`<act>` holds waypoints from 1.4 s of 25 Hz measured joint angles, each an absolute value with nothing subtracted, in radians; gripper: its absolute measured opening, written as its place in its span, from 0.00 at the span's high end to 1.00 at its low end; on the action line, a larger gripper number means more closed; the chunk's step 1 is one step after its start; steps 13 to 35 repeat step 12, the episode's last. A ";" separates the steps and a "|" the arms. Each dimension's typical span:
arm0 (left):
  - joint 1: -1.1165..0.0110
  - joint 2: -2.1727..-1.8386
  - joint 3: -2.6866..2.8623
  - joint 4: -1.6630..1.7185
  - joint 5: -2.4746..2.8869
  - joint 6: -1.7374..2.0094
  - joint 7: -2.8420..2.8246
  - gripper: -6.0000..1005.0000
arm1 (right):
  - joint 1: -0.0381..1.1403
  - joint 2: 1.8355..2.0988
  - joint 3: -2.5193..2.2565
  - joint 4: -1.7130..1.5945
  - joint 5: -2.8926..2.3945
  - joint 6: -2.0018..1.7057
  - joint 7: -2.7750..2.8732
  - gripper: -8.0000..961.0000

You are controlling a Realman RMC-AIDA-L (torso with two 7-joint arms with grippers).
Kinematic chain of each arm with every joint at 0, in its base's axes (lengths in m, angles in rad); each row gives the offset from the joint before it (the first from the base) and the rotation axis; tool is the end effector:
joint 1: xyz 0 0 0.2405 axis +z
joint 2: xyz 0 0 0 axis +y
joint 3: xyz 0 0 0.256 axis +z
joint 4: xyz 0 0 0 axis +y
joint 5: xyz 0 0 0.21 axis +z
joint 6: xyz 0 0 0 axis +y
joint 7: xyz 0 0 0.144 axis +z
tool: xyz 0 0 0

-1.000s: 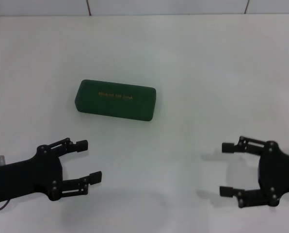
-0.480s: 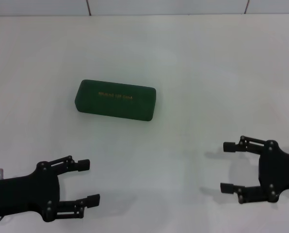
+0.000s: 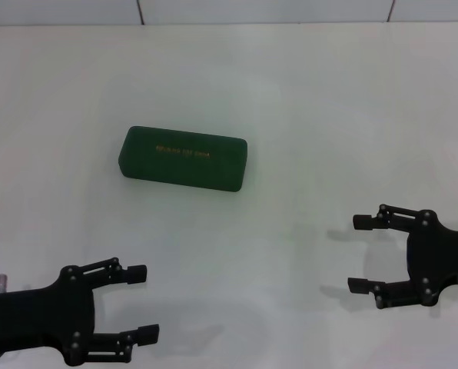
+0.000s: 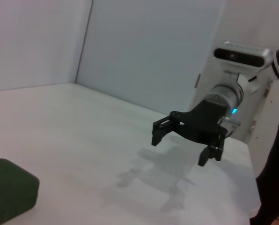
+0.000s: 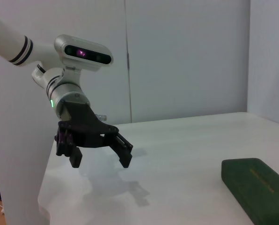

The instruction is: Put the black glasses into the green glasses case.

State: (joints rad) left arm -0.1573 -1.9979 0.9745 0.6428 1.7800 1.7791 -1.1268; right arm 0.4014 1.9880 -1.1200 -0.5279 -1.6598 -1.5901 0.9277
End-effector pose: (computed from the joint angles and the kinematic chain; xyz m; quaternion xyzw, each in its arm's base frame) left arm -0.3253 0.2008 0.0069 -0.9421 -0.1922 -0.2664 0.0669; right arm 0.2813 0.2785 -0.0192 -0.9649 0.0402 0.2440 0.0882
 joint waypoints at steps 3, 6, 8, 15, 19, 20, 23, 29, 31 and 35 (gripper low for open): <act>-0.158 -1.997 0.973 0.643 1.782 1.780 -1.127 0.14 | 0.402 1.988 -1.120 -0.530 -1.660 -1.590 0.928 0.09; -0.159 -1.997 0.973 0.643 1.783 1.780 -1.127 0.14 | 0.402 1.988 -1.120 -0.531 -1.660 -1.590 0.928 0.09; -0.159 -1.997 0.972 0.643 1.783 1.778 -1.127 0.14 | 0.402 1.988 -1.120 -0.531 -1.660 -1.593 0.928 0.09; -0.160 -1.997 0.972 0.643 1.784 1.776 -1.127 0.14 | 0.402 1.988 -1.120 -0.531 -1.660 -1.597 0.928 0.09; -0.160 -1.997 0.972 0.643 1.784 1.776 -1.127 0.14 | 0.402 1.988 -1.120 -0.531 -1.660 -1.597 0.928 0.09; -0.160 -1.997 0.972 0.643 1.784 1.776 -1.127 0.14 | 0.402 1.988 -1.120 -0.531 -1.660 -1.597 0.928 0.09; -0.160 -1.997 0.972 0.643 1.784 1.776 -1.127 0.14 | 0.402 1.988 -1.120 -0.531 -1.660 -1.597 0.928 0.09; -0.160 -1.997 0.972 0.643 1.784 1.776 -1.127 0.14 | 0.402 1.988 -1.120 -0.531 -1.660 -1.597 0.928 0.09; -0.160 -1.997 0.972 0.643 1.784 1.776 -1.127 0.14 | 0.402 1.988 -1.120 -0.531 -1.660 -1.597 0.928 0.09; -0.160 -1.997 0.972 0.643 1.784 1.776 -1.127 0.14 | 0.402 1.988 -1.120 -0.531 -1.660 -1.597 0.928 0.09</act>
